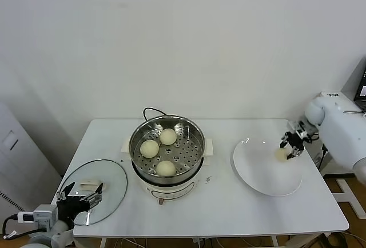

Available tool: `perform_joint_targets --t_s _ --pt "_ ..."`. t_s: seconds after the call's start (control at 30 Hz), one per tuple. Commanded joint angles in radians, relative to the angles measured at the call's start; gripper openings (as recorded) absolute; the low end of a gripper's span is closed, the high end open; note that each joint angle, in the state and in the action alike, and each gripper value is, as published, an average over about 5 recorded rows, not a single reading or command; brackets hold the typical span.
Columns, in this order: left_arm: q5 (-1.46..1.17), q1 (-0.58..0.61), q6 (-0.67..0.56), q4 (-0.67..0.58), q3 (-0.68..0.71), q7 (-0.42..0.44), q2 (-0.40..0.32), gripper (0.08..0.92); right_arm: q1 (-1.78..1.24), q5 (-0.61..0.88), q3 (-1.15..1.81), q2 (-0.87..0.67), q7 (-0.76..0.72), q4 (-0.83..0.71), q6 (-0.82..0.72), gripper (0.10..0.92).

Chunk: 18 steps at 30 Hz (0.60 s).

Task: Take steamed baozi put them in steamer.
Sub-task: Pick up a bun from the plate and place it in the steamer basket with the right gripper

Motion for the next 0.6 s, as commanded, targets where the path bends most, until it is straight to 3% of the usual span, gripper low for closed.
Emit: perform_joint_targets --t_s 0.03,0.4,0.6 --pt "0.004 -0.002 0.0 0.0 0.0 0.0 -0.003 0.823 0.38 0.475 -0.515 -0.072 -0.034 0.228 -0.245 0.475" --pt "0.003 -0.007 0.002 0.0 0.006 0.0 -0.002 0.823 0.657 0.803 -0.781 0.022 0.054 0.48 -0.488 0.475" --pt "0.002 -0.002 -0.001 0.0 0.006 0.001 -0.002 0.823 0.714 0.896 -0.833 0.103 0.132 0.554 -0.598 0.475"
